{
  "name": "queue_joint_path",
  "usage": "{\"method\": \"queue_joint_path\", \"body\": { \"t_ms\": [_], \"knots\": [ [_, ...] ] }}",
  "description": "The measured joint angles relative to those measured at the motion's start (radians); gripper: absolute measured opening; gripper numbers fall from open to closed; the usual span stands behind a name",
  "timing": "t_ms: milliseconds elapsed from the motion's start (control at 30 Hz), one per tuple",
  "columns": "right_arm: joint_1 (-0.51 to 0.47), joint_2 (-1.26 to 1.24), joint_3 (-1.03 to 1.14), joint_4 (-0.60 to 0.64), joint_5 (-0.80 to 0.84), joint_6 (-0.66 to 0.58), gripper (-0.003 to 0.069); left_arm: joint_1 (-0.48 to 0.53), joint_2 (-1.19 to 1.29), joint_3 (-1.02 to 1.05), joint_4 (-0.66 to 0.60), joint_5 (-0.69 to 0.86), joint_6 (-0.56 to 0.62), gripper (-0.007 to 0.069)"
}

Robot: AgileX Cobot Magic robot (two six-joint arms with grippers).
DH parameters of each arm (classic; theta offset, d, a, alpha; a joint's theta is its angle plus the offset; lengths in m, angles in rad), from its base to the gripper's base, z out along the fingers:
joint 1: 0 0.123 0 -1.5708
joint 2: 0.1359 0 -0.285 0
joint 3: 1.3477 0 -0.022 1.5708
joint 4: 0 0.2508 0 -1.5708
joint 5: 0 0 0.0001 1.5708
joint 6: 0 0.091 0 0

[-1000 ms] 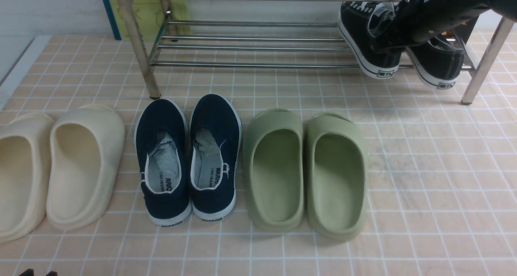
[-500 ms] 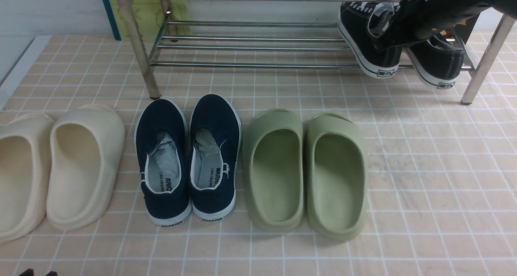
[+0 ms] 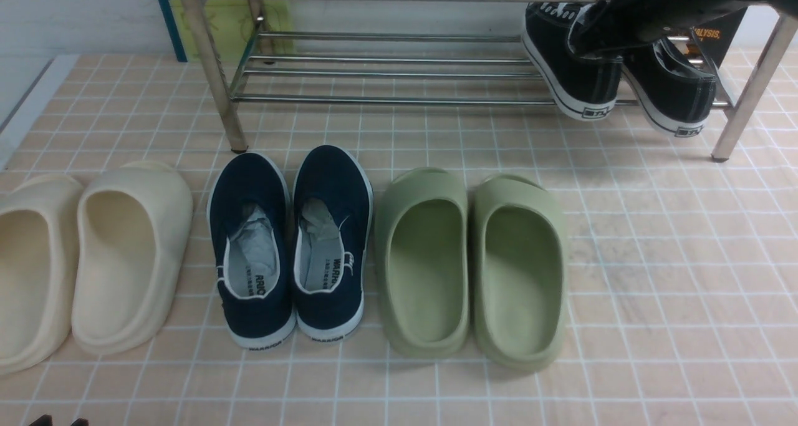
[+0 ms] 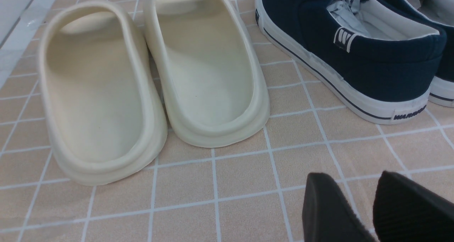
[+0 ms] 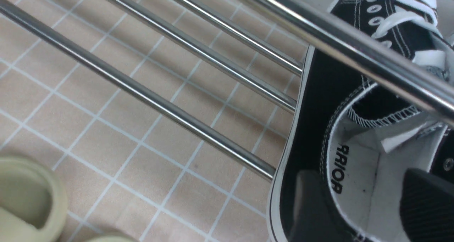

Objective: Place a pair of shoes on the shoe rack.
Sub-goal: Use the right arm to put a shoe into the shoe rack

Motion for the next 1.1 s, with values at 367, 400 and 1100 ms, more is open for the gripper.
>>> {"method": "queue_joint_path", "body": {
  "t_ms": [367,400,1100],
  "knots": [
    [-0.003,0.063,-0.010,-0.003,0.000,-0.072,0.0179,0.000,0.000,0.000,0.000,0.000,0.000,0.0238],
    [-0.003,0.063,-0.012,-0.003,0.000,-0.074,0.0179,0.000,0.000,0.000,0.000,0.000,0.000,0.0238],
    [0.000,0.054,-0.108,0.004,0.238,-0.063,0.0037,0.000,0.000,0.000,0.001,0.000,0.000,0.0238]
  ]
}}
